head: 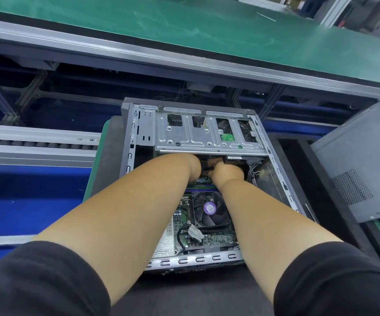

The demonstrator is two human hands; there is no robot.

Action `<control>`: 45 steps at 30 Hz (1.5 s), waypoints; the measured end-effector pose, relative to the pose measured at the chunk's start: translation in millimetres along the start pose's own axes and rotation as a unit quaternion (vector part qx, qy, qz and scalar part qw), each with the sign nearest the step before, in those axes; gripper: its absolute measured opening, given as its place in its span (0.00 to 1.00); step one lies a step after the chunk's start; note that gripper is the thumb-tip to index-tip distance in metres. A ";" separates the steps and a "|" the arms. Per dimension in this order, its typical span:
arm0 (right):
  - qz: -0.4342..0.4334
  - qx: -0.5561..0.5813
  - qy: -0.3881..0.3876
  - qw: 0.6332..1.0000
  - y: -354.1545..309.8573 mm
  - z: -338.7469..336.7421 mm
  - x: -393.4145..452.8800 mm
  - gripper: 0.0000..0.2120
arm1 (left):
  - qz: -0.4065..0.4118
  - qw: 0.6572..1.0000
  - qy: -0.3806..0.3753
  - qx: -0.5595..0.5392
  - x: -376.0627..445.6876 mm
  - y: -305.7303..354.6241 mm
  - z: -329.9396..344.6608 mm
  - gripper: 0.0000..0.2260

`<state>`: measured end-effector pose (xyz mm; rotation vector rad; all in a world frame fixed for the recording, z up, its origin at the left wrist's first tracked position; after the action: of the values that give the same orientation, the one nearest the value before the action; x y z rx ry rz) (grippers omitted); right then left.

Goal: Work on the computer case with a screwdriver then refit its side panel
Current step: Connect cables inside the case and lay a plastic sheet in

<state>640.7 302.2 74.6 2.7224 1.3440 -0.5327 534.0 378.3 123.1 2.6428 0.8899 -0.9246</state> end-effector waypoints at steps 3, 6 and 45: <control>0.006 0.004 -0.010 1.000 -1.8 -1.5 -1.4 0.15 | 0.004 1.000 -0.002 0.002 -2.3 1.0 0.7 0.06; 0.018 0.022 -0.025 0.999 -8.4 -4.3 -4.2 0.16 | 0.010 1.000 -0.010 0.004 -8.0 3.6 0.6 0.12; -0.331 0.580 -0.074 0.741 -92.3 -54.7 -256.8 0.11 | -0.248 0.599 0.505 -0.570 -361.1 23.1 168.2 0.11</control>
<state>440.1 175.3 220.0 2.5328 2.5264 -2.2446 239.2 125.8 215.7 1.4594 1.6449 1.0695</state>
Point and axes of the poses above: each hand's wrist, its own x-axis towards the middle knuckle, its own z-axis out of the palm, y = z × x, the point moved 1 cm from there along x, towards the middle knuckle, and after that the axes turned 5 degrees about -z, right-handed, at the moved point
